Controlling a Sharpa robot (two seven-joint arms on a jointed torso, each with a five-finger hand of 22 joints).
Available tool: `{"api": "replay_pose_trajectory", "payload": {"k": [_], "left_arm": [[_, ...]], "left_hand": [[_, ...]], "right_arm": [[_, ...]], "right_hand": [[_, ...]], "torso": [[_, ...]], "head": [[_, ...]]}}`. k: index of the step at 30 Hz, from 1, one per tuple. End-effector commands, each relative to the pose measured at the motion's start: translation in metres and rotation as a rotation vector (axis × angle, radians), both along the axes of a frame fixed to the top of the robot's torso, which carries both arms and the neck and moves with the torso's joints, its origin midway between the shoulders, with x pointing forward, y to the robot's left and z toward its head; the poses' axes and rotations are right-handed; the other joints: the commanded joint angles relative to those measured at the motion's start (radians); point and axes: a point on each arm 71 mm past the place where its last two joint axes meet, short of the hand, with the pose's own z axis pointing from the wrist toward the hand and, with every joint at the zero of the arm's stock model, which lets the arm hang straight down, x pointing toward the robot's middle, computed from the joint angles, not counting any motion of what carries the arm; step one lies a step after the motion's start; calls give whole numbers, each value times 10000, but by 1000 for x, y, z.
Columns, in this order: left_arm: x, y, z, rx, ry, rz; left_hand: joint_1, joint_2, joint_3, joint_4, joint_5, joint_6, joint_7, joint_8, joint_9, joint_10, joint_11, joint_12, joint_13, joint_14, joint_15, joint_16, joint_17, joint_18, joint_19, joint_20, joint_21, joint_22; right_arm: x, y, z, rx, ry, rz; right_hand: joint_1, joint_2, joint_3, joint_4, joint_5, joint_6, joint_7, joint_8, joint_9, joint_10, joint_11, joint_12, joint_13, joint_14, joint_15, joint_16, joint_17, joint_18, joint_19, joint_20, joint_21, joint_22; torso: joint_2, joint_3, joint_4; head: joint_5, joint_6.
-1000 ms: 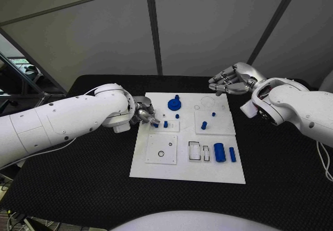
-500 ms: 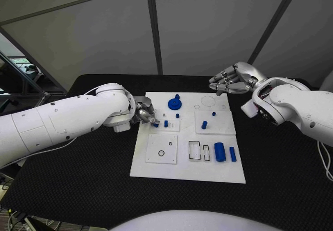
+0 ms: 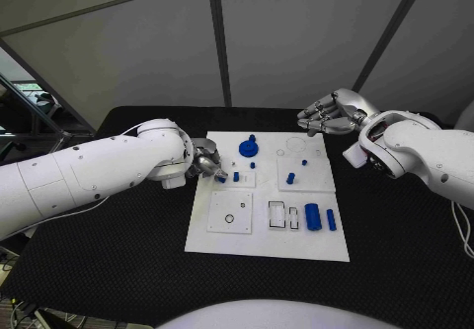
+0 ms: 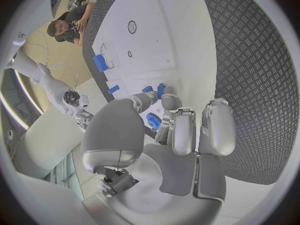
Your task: Assemble the parts on the task board
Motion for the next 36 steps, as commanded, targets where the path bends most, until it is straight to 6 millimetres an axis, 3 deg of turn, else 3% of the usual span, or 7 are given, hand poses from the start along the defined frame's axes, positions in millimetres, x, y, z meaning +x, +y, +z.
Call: {"api": "replay_pose_trajectory", "payload": {"k": [1,5,11,36], "left_arm": [[-2,-1,-4,223,204,-173],[-1,-2,-4,189,148,-121],[-1,-2,-2,72,-30,8],[-15,12,7,-1150,-1536,1352]], "left_hand": [[-251,-37,381,-475,-31,40,-88,23,-33,89,-71,13,-71,633,-68,59,1196,53,13,-66,20,63],[-322,34,338,-457,-14,65,-109,10,-54,78,-92,-6,-103,636,-83,66,1203,49,22,-80,29,82],[11,351,702,-813,27,21,-91,12,-52,107,-102,-14,-97,641,-107,75,1214,43,41,-112,42,114],[51,344,867,-945,21,77,-88,73,-28,258,-102,97,37,651,-104,99,1237,-1,123,-113,212,290]], "right_arm": [[0,1,1,-5,-15,86],[0,1,1,-7,-9,94],[0,1,1,-7,-17,79],[0,-1,1,-12,-29,47]], "right_hand": [[-25,31,-12,-40,30,-61,-9,17,15,-56,-5,-3,-10,74,-19,-67,-15,114,81,-20,-50,-9],[118,108,118,-109,292,-58,-14,20,16,-66,-15,-10,-31,82,-35,-106,-17,117,112,-41,-75,-25],[7,67,116,-41,489,-61,0,19,14,-60,-1,-6,-49,102,-21,-136,-17,106,132,-38,-105,-42],[-57,57,98,-1,493,-59,2,20,15,-55,2,-3,-52,111,-16,-144,-16,105,140,-34,-118,-50]], "torso": [[9,2,4],[8,6,1],[7,-3,4],[2,5,20]], "head": [[-6,-4],[-16,8],[-19,1],[-11,-29]]}}
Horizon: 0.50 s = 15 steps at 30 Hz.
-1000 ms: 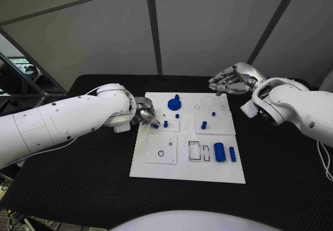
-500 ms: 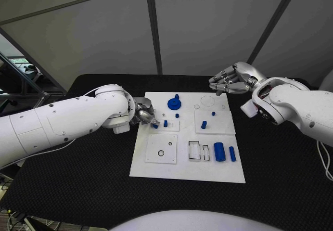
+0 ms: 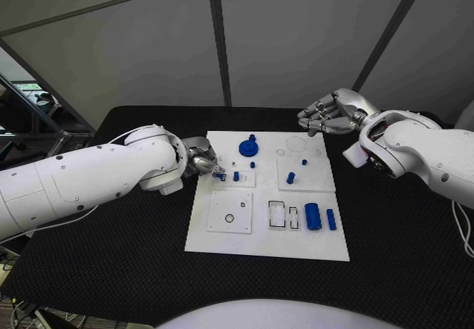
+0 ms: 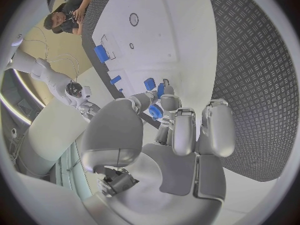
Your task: Assemble the parts on the task board
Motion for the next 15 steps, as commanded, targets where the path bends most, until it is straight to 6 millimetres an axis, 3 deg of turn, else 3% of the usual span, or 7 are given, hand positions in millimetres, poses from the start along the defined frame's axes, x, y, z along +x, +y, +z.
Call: {"api": "replay_pose_trajectory", "payload": {"k": [1,7,15], "left_arm": [[0,0,2,-387,-500,410],[-1,-2,-5,-218,-439,336],[1,-8,-14,248,-472,80]], "left_hand": [[261,264,571,-559,11,47,-17,39,13,130,-77,50,13,616,-71,59,1237,0,88,-78,58,293],[264,257,597,-573,12,55,-21,46,14,160,-82,71,38,617,-76,59,1237,-4,100,-80,79,315],[270,250,616,-590,12,55,-23,47,14,169,-85,71,35,617,-80,58,1237,-6,106,-83,88,325]], "right_arm": [[0,1,1,1,-39,65],[0,1,1,4,-35,77],[0,1,1,3,-26,85]], "right_hand": [[-126,-12,-3,40,48,-59,2,20,15,-54,2,-3,-17,72,22,-50,-8,105,69,-32,-40,-12],[-126,-12,-3,40,48,-59,2,20,15,-54,2,-3,-17,72,22,-50,-8,105,69,-32,-40,-12],[-126,-12,-3,40,48,-59,2,20,15,-54,2,-3,-17,72,22,-50,-8,105,69,-32,-40,-12]], "torso": [[2,-4,4],[17,0,-23],[11,-7,-9]], "head": [[3,-17],[16,-16],[0,-51]]}}
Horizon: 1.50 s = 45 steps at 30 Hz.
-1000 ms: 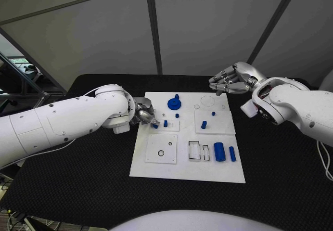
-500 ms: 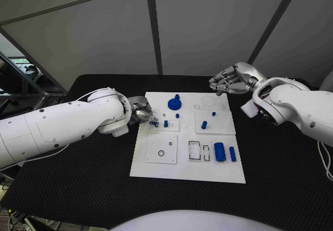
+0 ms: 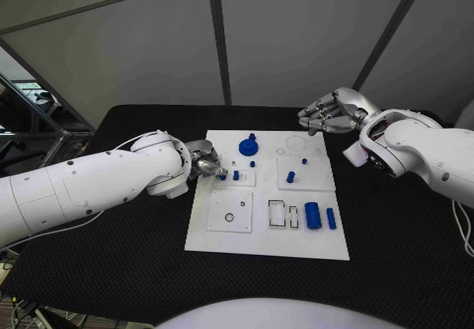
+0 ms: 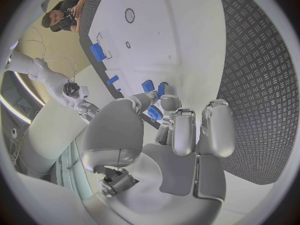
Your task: Assemble the parts on the task board
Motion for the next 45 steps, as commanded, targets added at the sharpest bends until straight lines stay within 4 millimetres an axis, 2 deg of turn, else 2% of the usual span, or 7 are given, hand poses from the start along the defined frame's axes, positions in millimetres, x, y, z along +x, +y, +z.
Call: {"api": "replay_pose_trajectory", "payload": {"k": [1,36,40,45], "left_arm": [[2,-1,0,369,-324,-142],[-2,-2,-2,834,-190,-568],[-2,-3,-2,797,-164,-573],[-2,-3,-3,769,-37,-586]], "left_hand": [[169,148,617,-590,60,57,-27,51,-27,167,-85,13,5,652,-46,59,1237,-7,144,-47,46,326],[189,88,703,-672,63,63,-35,68,-21,213,-96,34,26,654,-58,61,1240,-24,183,-57,121,402],[113,13,703,-665,47,97,-40,91,-16,268,-96,73,74,654,-58,61,1240,-27,190,-61,128,413],[-457,-218,226,-329,-6,270,-137,125,-50,404,-152,158,153,657,-90,64,1245,-45,230,-79,194,499]], "right_arm": [[0,1,1,0,-24,78],[0,1,1,-18,15,99],[0,1,1,-17,16,103],[0,1,1,-18,16,98]], "right_hand": [[-126,-12,-3,40,49,-59,2,20,15,-54,2,-3,-10,72,22,-51,-8,104,69,-32,-40,-13],[-147,-6,-3,56,63,-57,-3,21,16,-51,-1,0,-12,79,21,-55,-8,106,76,-31,-49,-19],[-147,-6,-3,56,63,-57,-3,21,16,-51,-1,0,-12,79,21,-55,-8,106,76,-31,-49,-19],[-155,-4,-1,62,73,-58,-4,21,15,-50,-2,0,-14,83,20,-58,-7,106,80,-31,-54,-23]], "torso": [[-1,1,4],[-6,1,2],[-7,5,-2],[-9,4,-1]], "head": [[-10,-25],[-9,-77],[-3,-91],[-6,-97]]}}
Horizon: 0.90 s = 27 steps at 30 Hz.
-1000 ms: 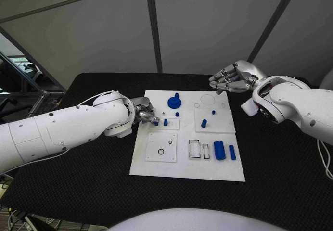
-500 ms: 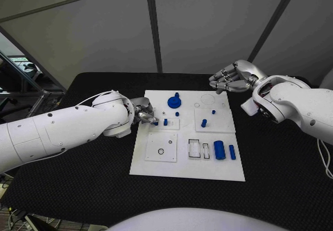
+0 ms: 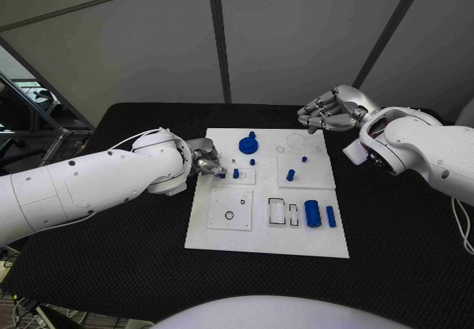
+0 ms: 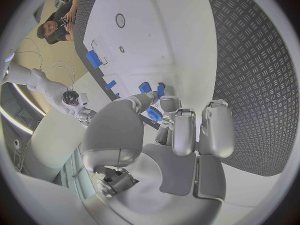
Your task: Assemble the parts on the task board
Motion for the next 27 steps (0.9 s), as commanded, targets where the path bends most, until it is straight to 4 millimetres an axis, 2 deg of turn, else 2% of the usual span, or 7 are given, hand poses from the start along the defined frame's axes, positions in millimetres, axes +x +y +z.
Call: {"api": "replay_pose_trajectory", "payload": {"k": [1,6,10,27], "left_arm": [[-2,-1,-4,129,326,-163],[-1,0,-5,160,393,-153],[0,1,-5,162,425,-127],[3,2,-6,120,399,14]], "left_hand": [[-440,-244,117,-258,-46,187,-76,24,-45,268,-205,49,20,643,-110,64,1245,-49,236,-85,54,514],[-835,-352,-428,68,-53,313,-100,-24,-127,275,-227,83,46,643,-130,61,1245,-56,250,-109,71,552],[-992,-335,-769,259,-54,372,-97,-58,-176,270,-225,99,53,644,-132,61,1247,-58,256,-116,73,569],[-1171,-225,-1383,614,-49,487,-106,-104,-259,312,-229,179,137,648,-137,66,1254,-76,291,-123,132,655]], "right_arm": [[0,1,1,-5,-17,77],[0,1,1,-7,-18,69],[0,1,1,-7,-18,68],[0,1,1,-7,-22,69]], "right_hand": [[-72,-2,-1,63,51,-58,-4,21,15,-50,-2,0,-16,83,19,-62,-8,107,44,6,-55,-14],[-72,-2,-1,63,51,-58,-4,21,15,-50,-2,0,-16,83,19,-62,-8,107,44,6,-55,-14],[-72,-2,-1,63,51,-58,-4,21,15,-50,-2,0,-16,83,19,-62,-8,107,44,6,-55,-14],[-73,-2,-1,63,51,-59,-4,21,15,-50,-1,0,-16,83,19,-62,-8,107,44,6,-55,-14]], "torso": [[-4,2,-7],[-2,1,-4],[-2,-1,-9],[1,-3,-10]], "head": [[3,-13],[-3,-17],[-5,-11],[-16,-7]]}}
